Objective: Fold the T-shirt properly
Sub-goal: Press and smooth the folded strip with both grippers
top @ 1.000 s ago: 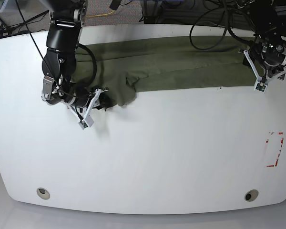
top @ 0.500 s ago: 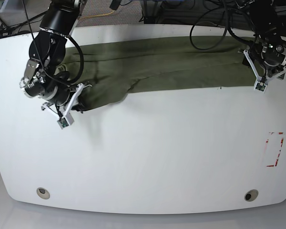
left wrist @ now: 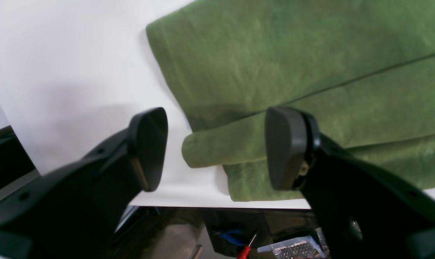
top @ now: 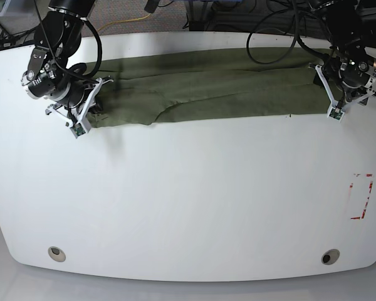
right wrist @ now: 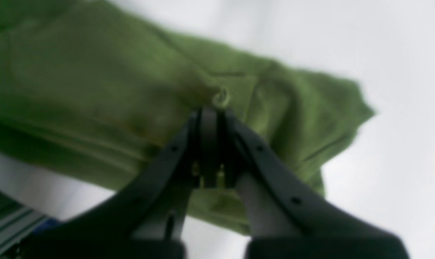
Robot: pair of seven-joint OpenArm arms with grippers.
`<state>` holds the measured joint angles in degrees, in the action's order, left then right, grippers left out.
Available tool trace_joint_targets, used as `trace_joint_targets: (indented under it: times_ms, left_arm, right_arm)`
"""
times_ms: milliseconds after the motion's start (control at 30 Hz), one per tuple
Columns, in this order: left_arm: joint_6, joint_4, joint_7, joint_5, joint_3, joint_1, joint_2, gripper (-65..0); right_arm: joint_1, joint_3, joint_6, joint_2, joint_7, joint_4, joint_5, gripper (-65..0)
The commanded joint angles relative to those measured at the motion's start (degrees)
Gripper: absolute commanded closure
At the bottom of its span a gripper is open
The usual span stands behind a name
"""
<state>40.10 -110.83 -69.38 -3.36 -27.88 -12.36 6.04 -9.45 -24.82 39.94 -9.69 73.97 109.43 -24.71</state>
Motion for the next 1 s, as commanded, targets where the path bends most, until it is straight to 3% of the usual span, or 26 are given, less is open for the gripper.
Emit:
trace_joint_targets:
  times_ms: [0,100,167,333,433,600,767,967]
  left_arm:
    - [-0.1,-0.87,0.24,-0.21,-0.12,0.45,0.68,-39.6]
    - [-0.1,-0.87,0.33,-0.21,-0.12,0.45,0.77,-39.6]
    - [-0.1,-1.04,0.33,-0.21,-0.12,1.15,0.77,-39.6]
    - [-0.1,-1.31,0.33,-0.03,-0.65,2.47,0.59,-39.6]
    - [-0.1,-2.36,0.24,-0.03,-2.85,3.35,0.15,-39.6]
    - [-0.1,-2.19,-0.02,-0.03,-11.55,6.87,-3.71,-40.0]
    - [-0.1,-1.48,-1.34,0.41,-16.3,8.54,-4.33,-40.6]
    - [-0.1,1.42,-6.62,15.18,-24.21,8.27,-3.8,-46.7]
  right_arm:
    - [-0.52,-0.72,0.06,-0.81,-1.14,1.12,-0.3,0.0]
    - [-1.93,-3.53,0.06,-0.55,-1.14,0.77,-0.3,0.0]
    - [-2.46,-5.12,0.06,-0.55,-1.32,0.77,-0.3,-4.0]
    - [-3.43,-9.42,0.06,-0.55,-1.58,2.44,-1.18,-36.0]
    - [-4.48,-10.39,0.06,-0.55,-1.49,4.29,-6.02,-47.6]
    - [-5.89,-9.95,0.06,-0.46,-1.49,4.11,-17.09,-48.7]
    - [-6.42,-3.88,0.06,-0.37,-1.93,3.94,-18.41,-48.7]
    - [-5.98,-1.25,0.06,-0.37,-5.45,-4.68,-18.41,-48.7]
